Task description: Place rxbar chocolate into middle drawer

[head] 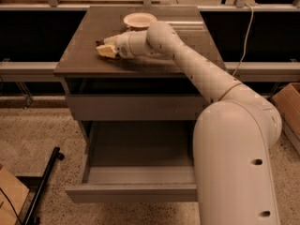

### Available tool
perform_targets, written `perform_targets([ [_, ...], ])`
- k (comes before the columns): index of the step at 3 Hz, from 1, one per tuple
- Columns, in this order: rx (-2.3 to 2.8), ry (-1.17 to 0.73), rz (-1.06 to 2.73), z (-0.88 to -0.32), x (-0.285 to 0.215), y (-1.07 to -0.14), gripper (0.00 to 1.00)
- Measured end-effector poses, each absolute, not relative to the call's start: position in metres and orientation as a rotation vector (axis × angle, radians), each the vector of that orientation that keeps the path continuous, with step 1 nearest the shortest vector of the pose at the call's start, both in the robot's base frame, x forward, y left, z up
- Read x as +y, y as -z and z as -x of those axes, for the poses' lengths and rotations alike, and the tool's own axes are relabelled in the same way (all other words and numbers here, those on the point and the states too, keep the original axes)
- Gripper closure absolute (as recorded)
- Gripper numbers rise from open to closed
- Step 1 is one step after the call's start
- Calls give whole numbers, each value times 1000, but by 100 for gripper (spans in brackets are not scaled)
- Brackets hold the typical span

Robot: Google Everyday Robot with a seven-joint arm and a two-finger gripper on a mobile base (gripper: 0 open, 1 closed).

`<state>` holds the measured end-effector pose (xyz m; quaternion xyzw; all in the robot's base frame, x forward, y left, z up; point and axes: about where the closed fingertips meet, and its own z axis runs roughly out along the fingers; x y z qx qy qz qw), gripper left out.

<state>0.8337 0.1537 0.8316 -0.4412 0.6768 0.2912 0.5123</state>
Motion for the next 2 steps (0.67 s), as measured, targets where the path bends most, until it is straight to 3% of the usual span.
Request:
perform_targets([
  [1, 1632, -702, 1052, -835, 152, -830, 96],
  [2, 1630, -690, 1048, -834, 150, -832, 100],
])
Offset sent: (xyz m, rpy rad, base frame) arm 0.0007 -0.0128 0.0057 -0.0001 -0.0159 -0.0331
